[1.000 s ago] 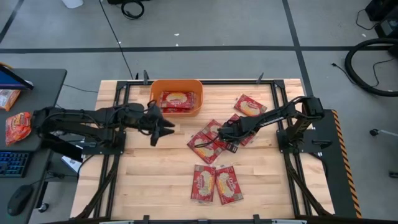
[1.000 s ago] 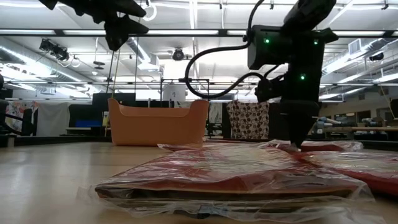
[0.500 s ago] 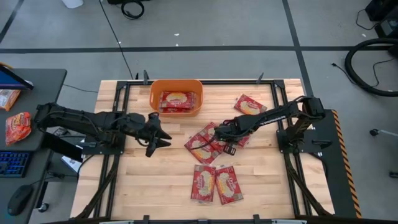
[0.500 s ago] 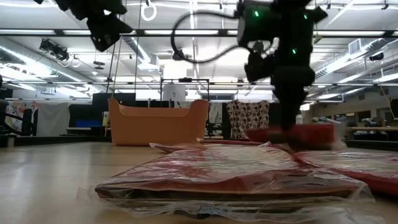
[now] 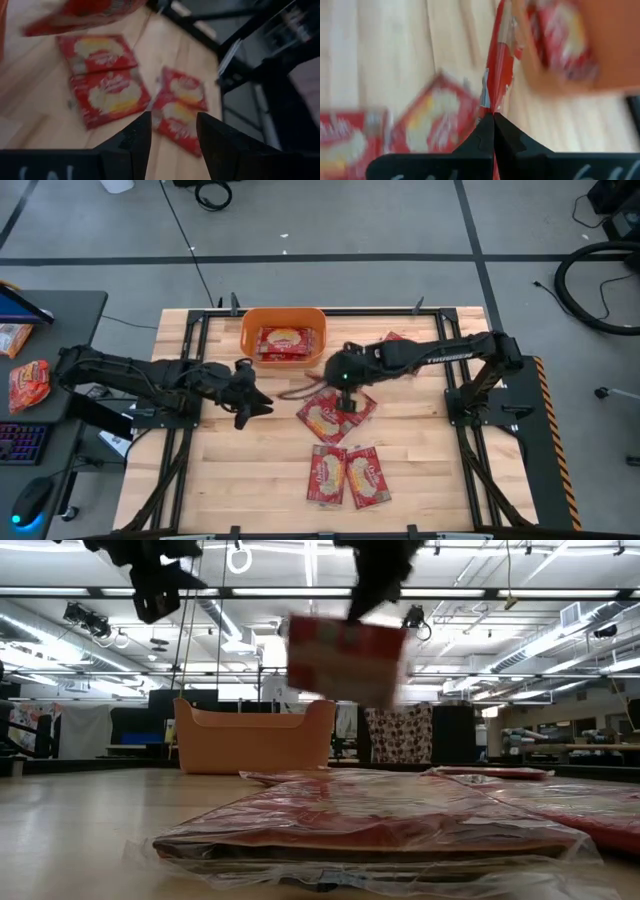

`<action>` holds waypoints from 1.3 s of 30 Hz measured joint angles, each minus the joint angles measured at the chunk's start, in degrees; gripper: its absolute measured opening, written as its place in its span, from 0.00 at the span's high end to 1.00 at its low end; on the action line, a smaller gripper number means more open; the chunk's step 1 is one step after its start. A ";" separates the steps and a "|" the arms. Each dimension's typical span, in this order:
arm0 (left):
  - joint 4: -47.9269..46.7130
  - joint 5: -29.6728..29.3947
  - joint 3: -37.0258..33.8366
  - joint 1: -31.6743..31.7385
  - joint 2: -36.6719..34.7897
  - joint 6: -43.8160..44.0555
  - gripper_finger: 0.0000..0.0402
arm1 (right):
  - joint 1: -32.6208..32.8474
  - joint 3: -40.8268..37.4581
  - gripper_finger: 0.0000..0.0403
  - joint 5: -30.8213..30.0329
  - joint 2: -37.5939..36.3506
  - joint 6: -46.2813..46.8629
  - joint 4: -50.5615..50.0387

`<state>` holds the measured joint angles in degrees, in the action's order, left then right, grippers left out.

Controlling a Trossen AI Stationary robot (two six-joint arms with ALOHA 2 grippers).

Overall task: Sort popcorn bags into baskets
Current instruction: Put the red popcorn bag into the orange bin

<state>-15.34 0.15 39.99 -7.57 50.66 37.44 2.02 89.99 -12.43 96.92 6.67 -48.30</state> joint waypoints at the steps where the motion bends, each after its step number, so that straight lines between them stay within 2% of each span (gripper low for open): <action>1: 0.36 -0.15 0.00 -0.02 -0.94 0.64 0.60 | -0.32 1.39 1.00 -0.25 0.00 -0.78 0.74; 5: 4.51 0.69 0.00 0.00 -5.15 3.67 0.60 | -1.84 6.84 1.00 -2.76 0.53 -3.62 3.33; 11: 16.21 4.22 0.10 -0.04 -9.01 5.73 0.60 | -6.25 13.35 1.00 -0.41 3.90 -9.70 8.45; 18: 26.43 -0.29 0.07 -0.01 -9.48 2.20 0.60 | -11.52 20.61 1.00 1.91 12.84 -14.84 12.85; 29: 27.92 -6.60 0.07 0.00 -9.43 4.23 0.60 | -18.48 26.79 0.97 4.05 26.37 -22.69 13.53; 34: 23.98 -11.32 -0.02 0.00 -8.69 4.64 0.60 | -20.09 26.82 0.86 8.89 28.94 -20.85 6.46; 36: 21.55 -12.15 0.00 0.03 -8.55 5.95 0.59 | -19.92 26.82 0.80 11.69 28.37 -18.77 3.64; 39: 17.01 -12.04 -0.02 0.07 -8.56 7.27 0.57 | -18.99 26.82 0.72 12.66 25.61 -15.16 0.04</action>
<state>1.67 -11.89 39.97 -7.51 42.10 44.71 -16.97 116.81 0.23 122.54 -8.50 -48.27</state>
